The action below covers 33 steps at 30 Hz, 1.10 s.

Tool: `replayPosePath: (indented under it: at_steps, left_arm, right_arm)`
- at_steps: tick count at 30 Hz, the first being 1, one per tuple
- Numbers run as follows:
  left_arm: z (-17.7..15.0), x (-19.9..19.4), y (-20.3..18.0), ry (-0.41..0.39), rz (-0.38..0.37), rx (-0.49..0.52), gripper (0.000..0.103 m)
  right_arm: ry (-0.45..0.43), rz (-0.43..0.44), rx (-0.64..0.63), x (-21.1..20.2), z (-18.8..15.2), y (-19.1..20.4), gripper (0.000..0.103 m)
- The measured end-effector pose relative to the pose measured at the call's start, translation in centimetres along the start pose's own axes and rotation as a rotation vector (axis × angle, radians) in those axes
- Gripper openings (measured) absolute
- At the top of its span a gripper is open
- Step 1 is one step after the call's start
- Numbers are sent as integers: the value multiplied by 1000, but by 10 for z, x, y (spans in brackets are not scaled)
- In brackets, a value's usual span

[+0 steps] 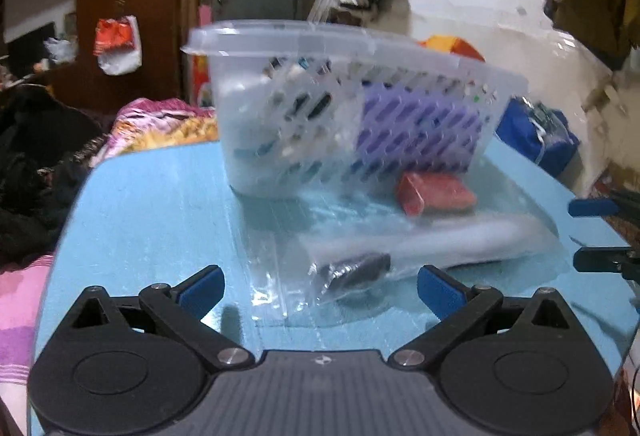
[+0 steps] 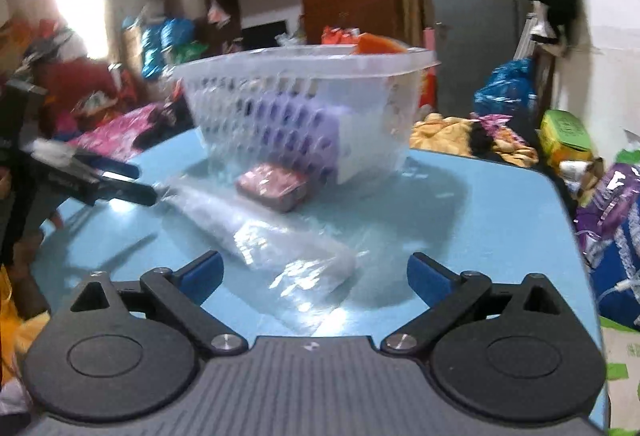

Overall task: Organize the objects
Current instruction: 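Grasp the clear plastic bag on the table with both tools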

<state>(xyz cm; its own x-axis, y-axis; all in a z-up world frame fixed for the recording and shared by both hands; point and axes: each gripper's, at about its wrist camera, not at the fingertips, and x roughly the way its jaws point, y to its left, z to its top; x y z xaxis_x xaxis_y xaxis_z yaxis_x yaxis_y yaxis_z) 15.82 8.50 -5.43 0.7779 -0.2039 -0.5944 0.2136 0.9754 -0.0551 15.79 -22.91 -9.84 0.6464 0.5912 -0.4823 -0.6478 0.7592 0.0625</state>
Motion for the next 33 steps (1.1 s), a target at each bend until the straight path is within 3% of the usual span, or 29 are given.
replayPosePath:
  at_steps: [5,9,14,17,19,22,26,33]
  left_arm:
    - [6,17,-2,51,11,33,103]
    - [11,25,0,64,4,44,103]
    - [14,27,-5,64,-4,75,99]
    - [15,25,-10,41,25,92,77]
    - [14,21,-10,22,23,93,49]
    - [13,17,-9,7,10,87,25]
    - [11,11,-5,-25,-11,68,18]
    - [5,-7,-11,-119,-11,77,14]
  right_arm:
    - [64,32,-24,13,-1,1,85]
    - [90,-11,-72,21,-2,3,85]
    - [99,-5,-74,25,-3,1,68]
    - [81,-26,-91,24,-3,2,53]
    - [72,-32,-96,22,-4,3,46]
    - [63,-48,-123,21,-4,7,37]
    - [45,-68,-148,17,-5,12,26]
    - [-5,-72,-133,6,-6,10,21]
